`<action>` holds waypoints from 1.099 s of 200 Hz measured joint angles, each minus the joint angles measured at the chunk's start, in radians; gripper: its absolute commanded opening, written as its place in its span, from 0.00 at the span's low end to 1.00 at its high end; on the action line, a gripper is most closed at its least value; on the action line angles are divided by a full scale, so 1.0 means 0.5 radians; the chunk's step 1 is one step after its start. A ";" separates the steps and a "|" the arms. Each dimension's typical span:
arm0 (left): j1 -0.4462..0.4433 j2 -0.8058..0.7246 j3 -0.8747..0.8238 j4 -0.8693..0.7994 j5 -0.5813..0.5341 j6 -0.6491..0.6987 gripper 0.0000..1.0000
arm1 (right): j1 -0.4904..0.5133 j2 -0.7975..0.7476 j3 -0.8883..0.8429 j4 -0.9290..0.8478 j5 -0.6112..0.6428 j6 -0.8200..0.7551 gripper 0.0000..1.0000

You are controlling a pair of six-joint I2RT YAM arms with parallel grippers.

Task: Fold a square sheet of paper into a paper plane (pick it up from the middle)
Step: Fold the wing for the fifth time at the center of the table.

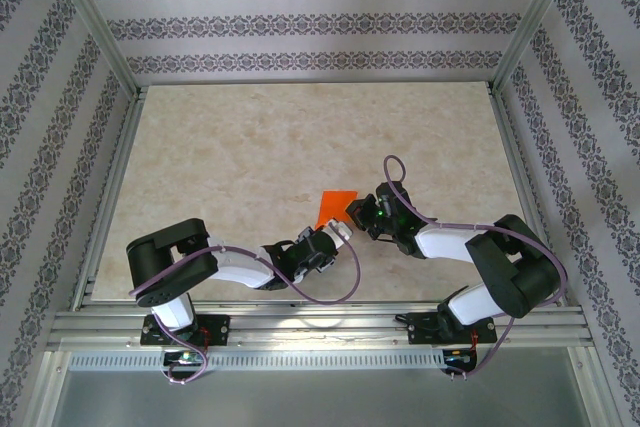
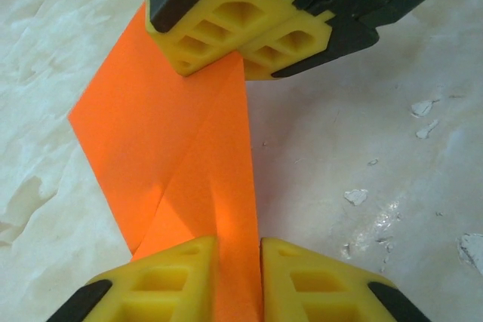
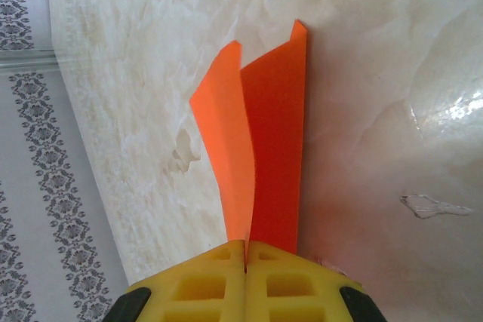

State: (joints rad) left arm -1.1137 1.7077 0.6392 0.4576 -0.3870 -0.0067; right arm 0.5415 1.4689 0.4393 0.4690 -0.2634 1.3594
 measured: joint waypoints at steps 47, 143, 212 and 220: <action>0.000 -0.001 -0.010 0.008 -0.021 -0.003 0.17 | 0.000 0.000 0.000 0.000 -0.002 0.000 0.00; 0.000 0.024 -0.010 0.014 -0.031 -0.005 0.12 | 0.000 0.000 0.000 0.000 -0.021 0.000 0.00; 0.000 0.024 -0.012 0.015 -0.027 -0.005 0.00 | 0.000 -0.002 0.000 -0.003 -0.027 -0.003 0.16; 0.000 0.024 -0.013 0.015 -0.027 -0.005 0.00 | 0.000 -0.011 0.001 -0.017 -0.029 -0.014 0.24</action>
State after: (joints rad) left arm -1.1137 1.7199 0.6327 0.4652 -0.4004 -0.0090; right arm 0.5415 1.4635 0.4397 0.4606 -0.2779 1.3521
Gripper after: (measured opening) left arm 0.064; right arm 0.152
